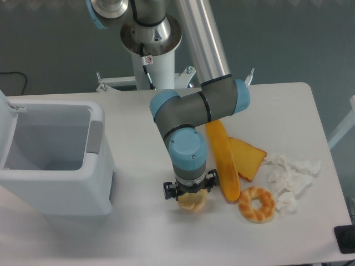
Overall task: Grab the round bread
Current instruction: 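Descend further onto the round bun, adjusting the wrist angle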
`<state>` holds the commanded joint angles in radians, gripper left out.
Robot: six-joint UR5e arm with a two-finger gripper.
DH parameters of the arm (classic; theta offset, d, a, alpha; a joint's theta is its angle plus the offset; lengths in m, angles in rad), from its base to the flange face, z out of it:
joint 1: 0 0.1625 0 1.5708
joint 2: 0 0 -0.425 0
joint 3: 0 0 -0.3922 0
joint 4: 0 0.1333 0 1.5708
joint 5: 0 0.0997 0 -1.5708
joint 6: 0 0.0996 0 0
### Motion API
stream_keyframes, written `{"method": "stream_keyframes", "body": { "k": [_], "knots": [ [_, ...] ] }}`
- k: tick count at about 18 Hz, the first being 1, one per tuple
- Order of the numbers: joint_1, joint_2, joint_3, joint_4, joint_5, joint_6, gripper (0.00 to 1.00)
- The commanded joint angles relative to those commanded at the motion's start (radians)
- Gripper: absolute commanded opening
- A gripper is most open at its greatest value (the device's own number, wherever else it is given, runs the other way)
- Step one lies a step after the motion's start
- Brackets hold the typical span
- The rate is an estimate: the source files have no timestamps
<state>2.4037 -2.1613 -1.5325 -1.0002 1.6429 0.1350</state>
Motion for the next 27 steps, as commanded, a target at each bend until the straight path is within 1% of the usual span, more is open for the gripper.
{"method": "stream_keyframes", "body": {
  "k": [4, 9, 12, 15, 27],
  "knots": [
    [0.005, 0.003, 0.015, 0.0, -0.006, 0.0, 1.0],
    [0.023, -0.002, 0.021, -0.002, -0.069, -0.006, 1.0],
    [0.035, -0.018, 0.02, -0.002, -0.09, -0.006, 1.0],
    [0.049, -0.023, 0.022, 0.0, -0.127, -0.003, 1.0],
    [0.049, -0.028, 0.023, 0.0, -0.129, -0.002, 1.0]
  ]
}}
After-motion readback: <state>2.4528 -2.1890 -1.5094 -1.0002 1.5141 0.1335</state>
